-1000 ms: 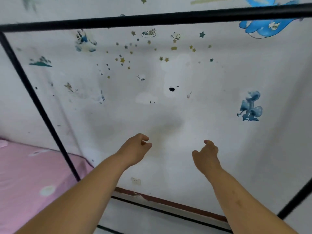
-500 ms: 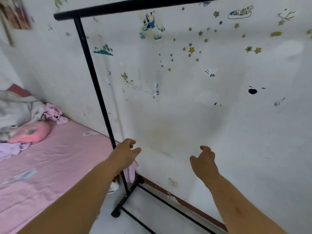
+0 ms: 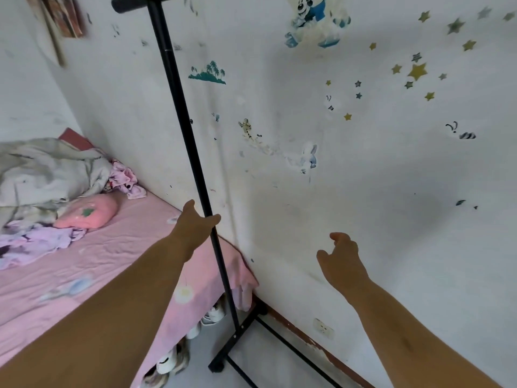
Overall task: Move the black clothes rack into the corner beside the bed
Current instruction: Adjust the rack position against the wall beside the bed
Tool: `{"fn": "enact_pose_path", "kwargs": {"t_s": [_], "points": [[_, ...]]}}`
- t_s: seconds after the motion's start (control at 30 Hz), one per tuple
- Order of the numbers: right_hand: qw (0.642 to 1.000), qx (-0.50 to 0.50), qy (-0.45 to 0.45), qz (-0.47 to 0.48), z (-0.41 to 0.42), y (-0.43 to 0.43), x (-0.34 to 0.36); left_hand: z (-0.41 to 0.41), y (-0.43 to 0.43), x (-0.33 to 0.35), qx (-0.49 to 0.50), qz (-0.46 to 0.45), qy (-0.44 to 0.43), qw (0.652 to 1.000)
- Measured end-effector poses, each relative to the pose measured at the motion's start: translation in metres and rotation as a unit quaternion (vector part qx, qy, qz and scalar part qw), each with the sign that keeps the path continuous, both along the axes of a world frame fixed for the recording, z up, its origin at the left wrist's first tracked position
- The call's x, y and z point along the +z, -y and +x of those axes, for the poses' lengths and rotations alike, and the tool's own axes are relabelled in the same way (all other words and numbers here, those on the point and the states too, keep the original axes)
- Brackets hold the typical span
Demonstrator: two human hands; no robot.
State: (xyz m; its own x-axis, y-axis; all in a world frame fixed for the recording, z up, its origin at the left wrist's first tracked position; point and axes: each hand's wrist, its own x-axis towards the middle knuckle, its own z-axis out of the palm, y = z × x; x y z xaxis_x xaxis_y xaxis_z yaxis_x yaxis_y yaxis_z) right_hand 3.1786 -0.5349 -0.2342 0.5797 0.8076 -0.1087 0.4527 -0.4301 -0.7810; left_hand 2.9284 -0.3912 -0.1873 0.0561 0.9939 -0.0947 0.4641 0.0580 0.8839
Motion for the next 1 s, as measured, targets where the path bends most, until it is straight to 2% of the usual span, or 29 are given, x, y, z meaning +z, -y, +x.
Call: {"fn": "enact_pose_path", "kwargs": {"t_s": [0.13, 0.4, 0.77, 1.0], "points": [[1.000, 0.004, 0.008, 0.000, -0.009, -0.019, -0.002, -0.004, -0.046, 0.003, 0.013, -0.001, 0.030, 0.999], [0.997, -0.072, 0.037, 0.001, -0.030, -0.059, 0.004, 0.000, -0.123, 0.003, -0.046, -0.019, 0.085, 0.995], [0.992, -0.127, 0.027, -0.001, -0.068, -0.092, 0.010, 0.008, -0.143, -0.005, -0.108, -0.002, 0.057, 0.992], [0.989, -0.145, 0.024, 0.002, -0.078, -0.094, 0.010, 0.011, -0.134, -0.005, -0.088, -0.004, 0.029, 0.996]]}}
